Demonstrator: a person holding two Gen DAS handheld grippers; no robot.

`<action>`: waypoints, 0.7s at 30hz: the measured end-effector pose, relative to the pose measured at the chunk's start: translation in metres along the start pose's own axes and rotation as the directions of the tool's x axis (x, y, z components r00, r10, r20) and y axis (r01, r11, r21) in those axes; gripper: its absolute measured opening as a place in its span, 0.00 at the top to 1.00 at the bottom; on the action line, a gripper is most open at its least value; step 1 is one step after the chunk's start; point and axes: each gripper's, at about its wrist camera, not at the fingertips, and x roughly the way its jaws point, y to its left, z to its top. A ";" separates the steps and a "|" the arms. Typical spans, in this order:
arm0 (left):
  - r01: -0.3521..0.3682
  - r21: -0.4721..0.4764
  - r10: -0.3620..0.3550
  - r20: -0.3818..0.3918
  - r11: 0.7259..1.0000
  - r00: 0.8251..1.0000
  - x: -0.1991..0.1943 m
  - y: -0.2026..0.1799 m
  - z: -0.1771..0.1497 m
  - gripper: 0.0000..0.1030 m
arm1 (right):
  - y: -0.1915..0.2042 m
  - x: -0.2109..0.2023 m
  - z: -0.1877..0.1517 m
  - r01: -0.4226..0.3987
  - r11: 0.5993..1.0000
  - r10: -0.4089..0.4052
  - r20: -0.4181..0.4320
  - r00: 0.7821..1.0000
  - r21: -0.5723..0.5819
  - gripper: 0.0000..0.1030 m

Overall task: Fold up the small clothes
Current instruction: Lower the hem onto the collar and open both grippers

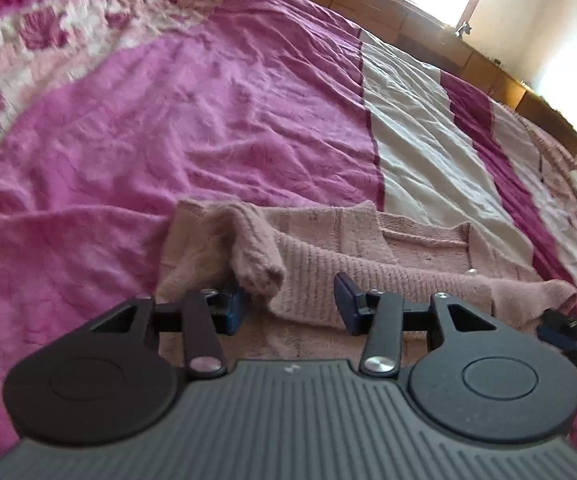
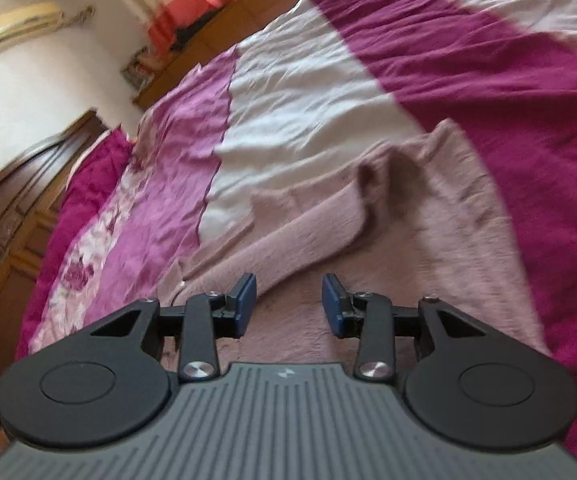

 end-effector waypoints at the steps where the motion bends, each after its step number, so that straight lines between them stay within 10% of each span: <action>1: 0.016 -0.009 -0.016 -0.008 1.000 1.000 0.004 0.000 0.001 0.71 | 0.005 0.005 0.000 -0.012 1.000 0.012 -0.012 1.000 -0.017 0.57; 21: -0.096 0.084 0.088 0.092 0.992 0.992 0.000 -0.008 0.027 0.60 | 0.024 0.040 0.038 0.024 0.998 -0.020 0.066 0.998 -0.056 0.57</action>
